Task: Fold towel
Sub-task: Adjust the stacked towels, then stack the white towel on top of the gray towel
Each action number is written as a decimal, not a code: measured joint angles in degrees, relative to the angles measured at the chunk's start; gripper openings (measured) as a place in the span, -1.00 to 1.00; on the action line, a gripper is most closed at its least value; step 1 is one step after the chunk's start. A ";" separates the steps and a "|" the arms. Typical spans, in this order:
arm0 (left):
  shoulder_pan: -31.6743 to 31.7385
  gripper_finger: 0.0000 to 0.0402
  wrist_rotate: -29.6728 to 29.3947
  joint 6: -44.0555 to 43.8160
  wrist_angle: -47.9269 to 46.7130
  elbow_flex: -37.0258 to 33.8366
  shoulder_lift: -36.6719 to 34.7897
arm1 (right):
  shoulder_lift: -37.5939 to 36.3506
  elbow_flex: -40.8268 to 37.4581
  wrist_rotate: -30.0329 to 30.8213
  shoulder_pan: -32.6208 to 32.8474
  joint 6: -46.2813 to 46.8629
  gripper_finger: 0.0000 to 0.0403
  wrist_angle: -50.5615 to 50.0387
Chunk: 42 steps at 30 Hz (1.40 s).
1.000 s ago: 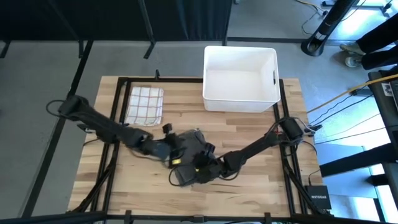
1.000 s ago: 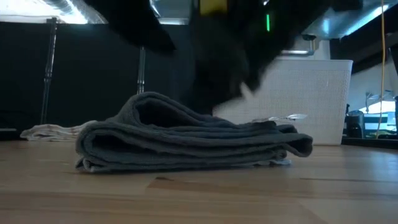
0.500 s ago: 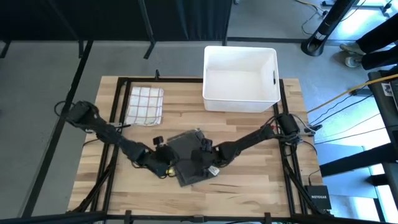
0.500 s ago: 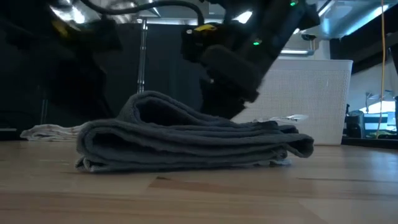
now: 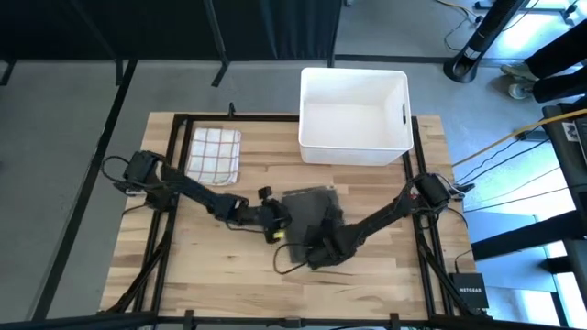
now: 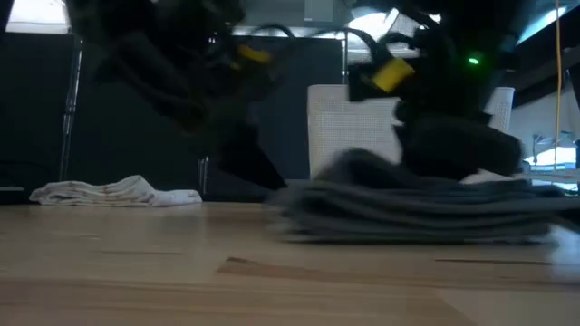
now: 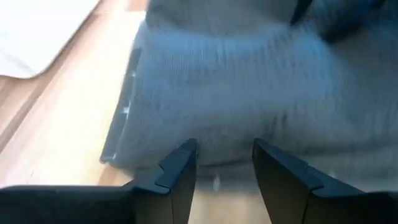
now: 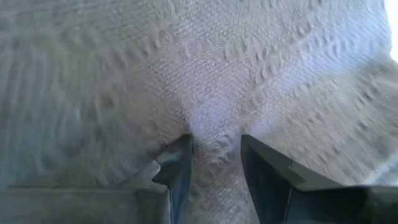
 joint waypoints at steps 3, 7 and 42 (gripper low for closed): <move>2.85 -0.26 4.38 0.72 -1.02 3.09 2.54 | 0.05 -0.17 -0.01 0.73 1.76 -0.30 -9.92; 3.63 -0.26 6.06 2.10 -3.15 7.12 3.23 | -0.27 -0.55 -1.62 1.97 3.54 -0.30 -19.44; 21.76 0.19 5.70 -7.14 -65.77 -4.18 -22.37 | -6.74 -11.62 18.46 12.09 -1.10 -0.29 34.69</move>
